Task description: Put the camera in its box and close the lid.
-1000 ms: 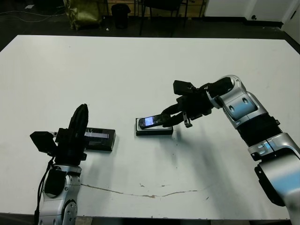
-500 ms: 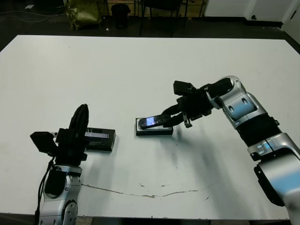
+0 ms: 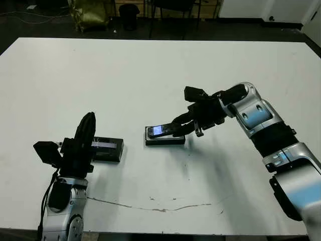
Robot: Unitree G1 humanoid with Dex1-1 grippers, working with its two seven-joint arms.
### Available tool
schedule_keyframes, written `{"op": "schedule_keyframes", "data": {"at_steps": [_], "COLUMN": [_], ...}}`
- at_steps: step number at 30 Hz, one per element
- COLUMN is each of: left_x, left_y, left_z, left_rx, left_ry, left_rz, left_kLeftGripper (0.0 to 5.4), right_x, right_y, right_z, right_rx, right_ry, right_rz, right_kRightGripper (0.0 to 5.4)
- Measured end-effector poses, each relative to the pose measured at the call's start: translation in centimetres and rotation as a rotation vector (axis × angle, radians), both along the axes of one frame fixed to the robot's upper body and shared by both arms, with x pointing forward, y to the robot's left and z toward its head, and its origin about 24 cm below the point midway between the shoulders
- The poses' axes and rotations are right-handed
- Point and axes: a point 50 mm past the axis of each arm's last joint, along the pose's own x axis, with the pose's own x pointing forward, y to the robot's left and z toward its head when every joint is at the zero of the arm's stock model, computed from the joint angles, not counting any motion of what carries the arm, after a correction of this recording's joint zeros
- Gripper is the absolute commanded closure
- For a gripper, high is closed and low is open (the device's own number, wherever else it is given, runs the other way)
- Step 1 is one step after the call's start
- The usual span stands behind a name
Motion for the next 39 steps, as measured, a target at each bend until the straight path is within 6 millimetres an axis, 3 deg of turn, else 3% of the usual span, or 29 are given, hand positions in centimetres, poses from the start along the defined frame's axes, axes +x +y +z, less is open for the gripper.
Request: {"op": "schedule_keyframes", "data": {"at_steps": [39], "left_x": [-0.03], "left_y": [-0.05], "left_z": [-0.01], "left_rx": [0.001], "left_ry": [-0.007], "left_rz": [0.005], "left_kLeftGripper": [5.4], "right_x": [0.03], "right_y": [-0.09], "right_z": [-0.54], "right_rx": [0.003], "right_ry": [0.016], "right_rz": [-0.022], "right_kRightGripper": [5.03]}}
